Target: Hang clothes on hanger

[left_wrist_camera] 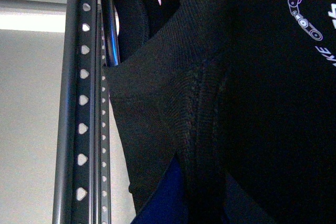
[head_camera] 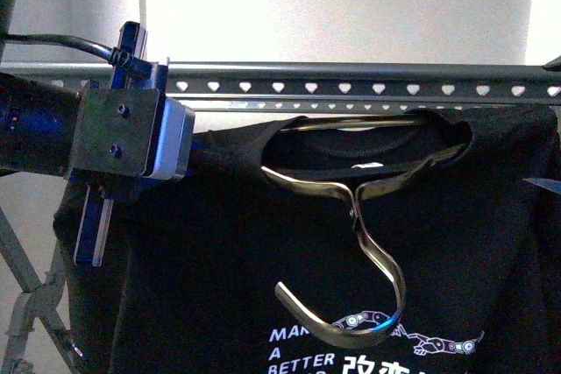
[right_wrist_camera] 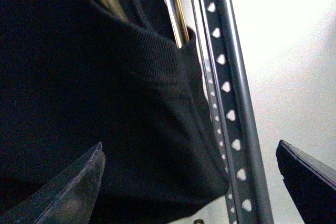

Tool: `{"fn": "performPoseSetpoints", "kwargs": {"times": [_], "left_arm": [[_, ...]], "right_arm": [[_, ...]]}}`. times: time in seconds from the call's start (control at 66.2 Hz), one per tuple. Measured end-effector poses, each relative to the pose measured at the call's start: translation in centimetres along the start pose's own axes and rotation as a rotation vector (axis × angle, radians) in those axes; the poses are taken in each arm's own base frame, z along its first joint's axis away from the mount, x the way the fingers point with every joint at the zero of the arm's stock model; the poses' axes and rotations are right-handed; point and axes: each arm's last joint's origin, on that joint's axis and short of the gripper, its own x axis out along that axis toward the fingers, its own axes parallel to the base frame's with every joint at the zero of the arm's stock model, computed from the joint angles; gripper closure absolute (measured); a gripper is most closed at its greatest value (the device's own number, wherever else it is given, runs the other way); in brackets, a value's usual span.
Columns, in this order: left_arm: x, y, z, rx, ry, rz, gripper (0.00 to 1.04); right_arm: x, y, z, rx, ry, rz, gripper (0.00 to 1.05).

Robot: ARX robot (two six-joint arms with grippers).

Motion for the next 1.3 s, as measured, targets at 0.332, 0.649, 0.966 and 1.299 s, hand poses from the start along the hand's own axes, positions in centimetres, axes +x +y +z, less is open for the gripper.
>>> {"fn": "performPoseSetpoints", "kwargs": {"times": [0.332,0.649,0.966,1.299], "left_arm": [[0.0,0.0,0.0,0.000,0.000,0.000,1.00],[0.0,0.0,0.0,0.000,0.001,0.000,1.00],[0.0,0.0,0.0,-0.001,0.002,0.000,1.00],[0.0,0.2,0.0,0.000,-0.009,0.009,0.59]], "right_arm": [[3.3,-0.1,0.2,-0.060,0.019,0.048,0.07],[5.8,-0.5,-0.3,-0.059,0.046,0.058,0.33],[6.9,-1.1,0.0,-0.067,0.060,0.049,0.74],[6.7,-1.2,-0.5,-0.050,0.065,0.035,0.96]]}}
